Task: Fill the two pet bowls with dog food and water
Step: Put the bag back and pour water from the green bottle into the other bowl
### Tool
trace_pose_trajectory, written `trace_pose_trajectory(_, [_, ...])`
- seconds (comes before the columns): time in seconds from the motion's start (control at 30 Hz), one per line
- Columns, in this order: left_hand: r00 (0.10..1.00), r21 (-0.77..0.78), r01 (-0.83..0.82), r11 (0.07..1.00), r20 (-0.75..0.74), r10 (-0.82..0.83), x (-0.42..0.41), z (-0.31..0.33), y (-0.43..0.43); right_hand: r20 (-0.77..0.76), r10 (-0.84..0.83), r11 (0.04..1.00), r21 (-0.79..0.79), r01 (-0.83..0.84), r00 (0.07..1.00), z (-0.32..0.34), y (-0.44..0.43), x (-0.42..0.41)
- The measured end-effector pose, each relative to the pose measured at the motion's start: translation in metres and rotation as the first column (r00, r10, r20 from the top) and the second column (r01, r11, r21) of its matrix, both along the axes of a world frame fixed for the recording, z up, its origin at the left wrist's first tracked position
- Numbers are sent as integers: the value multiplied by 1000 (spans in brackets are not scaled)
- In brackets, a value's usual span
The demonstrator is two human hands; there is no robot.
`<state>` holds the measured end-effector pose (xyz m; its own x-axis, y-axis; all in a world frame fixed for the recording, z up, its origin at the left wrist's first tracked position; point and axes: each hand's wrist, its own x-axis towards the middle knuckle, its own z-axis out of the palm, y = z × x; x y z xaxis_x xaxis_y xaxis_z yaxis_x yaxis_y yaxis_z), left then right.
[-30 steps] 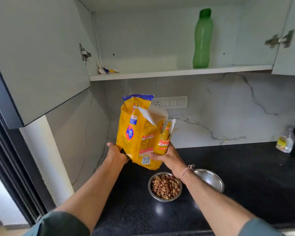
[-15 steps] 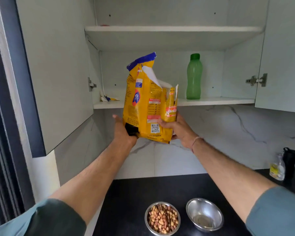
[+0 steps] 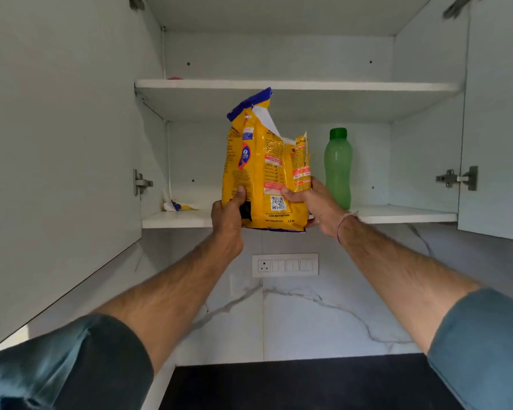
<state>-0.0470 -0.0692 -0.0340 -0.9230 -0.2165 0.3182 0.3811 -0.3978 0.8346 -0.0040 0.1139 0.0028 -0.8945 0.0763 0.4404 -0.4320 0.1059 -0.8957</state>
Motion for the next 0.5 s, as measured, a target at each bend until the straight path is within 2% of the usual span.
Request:
trace_pose_trajectory(0.1, [983,-244,-171,954,27,183,-26,8,14,0,-20,1000,-21,20,1000,1,13,-34])
trace_pose_trajectory(0.2, [921,-574,-286,767,57,386,-45,19,24,-24,-34,999,-18,34,999,5,28,-66])
trace_pose_trajectory(0.23, [898,-633,-304,712,61,437,-53,23,29,-33,-33,999,-18,33,999,7,33,-77])
trace_pose_trajectory(0.33, [858,-694,-304,653,98,504,-73,35,45,-48,-44,999,11,45,998,14,41,-109])
trace_pose_trajectory(0.5, [893,-653,-256,712,122,433,-104,49,62,-66,-69,995,67,74,995,13,51,-153])
